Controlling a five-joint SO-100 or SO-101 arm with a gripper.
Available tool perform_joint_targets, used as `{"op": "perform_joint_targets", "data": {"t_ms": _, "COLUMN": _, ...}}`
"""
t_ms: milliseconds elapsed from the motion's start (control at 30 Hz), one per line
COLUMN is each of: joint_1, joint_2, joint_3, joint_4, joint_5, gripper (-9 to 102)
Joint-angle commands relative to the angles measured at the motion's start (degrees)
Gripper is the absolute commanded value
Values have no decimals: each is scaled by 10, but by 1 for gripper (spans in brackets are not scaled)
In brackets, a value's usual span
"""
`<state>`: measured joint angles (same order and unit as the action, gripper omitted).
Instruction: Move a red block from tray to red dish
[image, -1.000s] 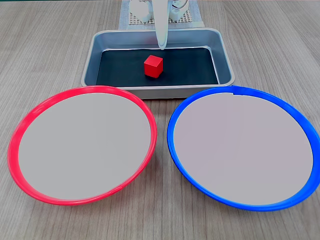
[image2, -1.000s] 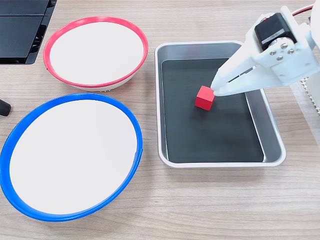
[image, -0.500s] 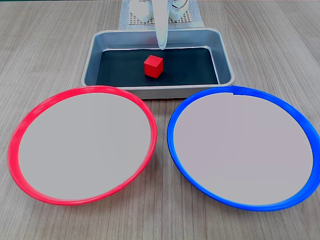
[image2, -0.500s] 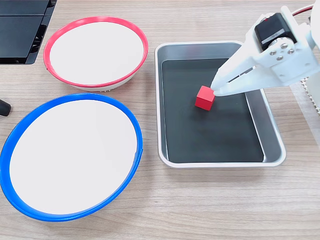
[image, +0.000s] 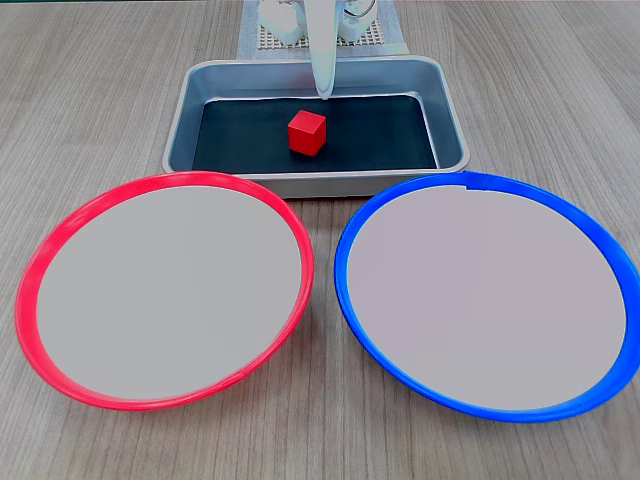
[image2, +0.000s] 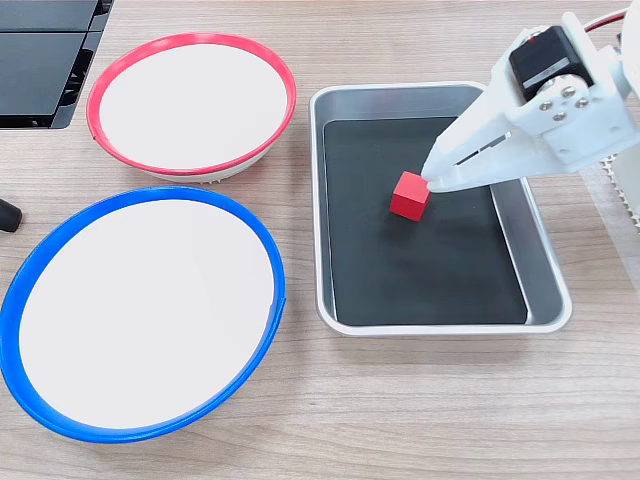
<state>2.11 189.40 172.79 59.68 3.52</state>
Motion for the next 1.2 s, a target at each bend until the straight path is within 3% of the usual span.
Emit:
{"op": "perform_joint_targets", "data": {"t_ms": 0, "joint_1": 2, "joint_2": 13, "joint_3": -3, "joint_4": -6, "joint_5": -1, "gripper": 0}}
{"op": "perform_joint_targets", "data": {"t_ms": 500, "joint_1": -1, "joint_2": 12, "joint_3": 1, "joint_4": -17, "joint_5": -5, "gripper": 0}}
{"op": "perform_joint_targets", "data": {"t_ms": 667, "joint_1": 19, "joint_2": -82, "joint_3": -76, "joint_4": 6, "joint_5": -25, "gripper": 4}}
{"op": "perform_joint_targets", "data": {"t_ms": 933, "joint_1": 67, "joint_2": -447, "joint_3": -450, "joint_4": 185, "joint_5": -527, "gripper": 0}}
{"op": "perform_joint_targets", "data": {"t_ms": 1167, "joint_1": 121, "joint_2": -613, "joint_3": -512, "joint_4": 175, "joint_5": -865, "gripper": 8}}
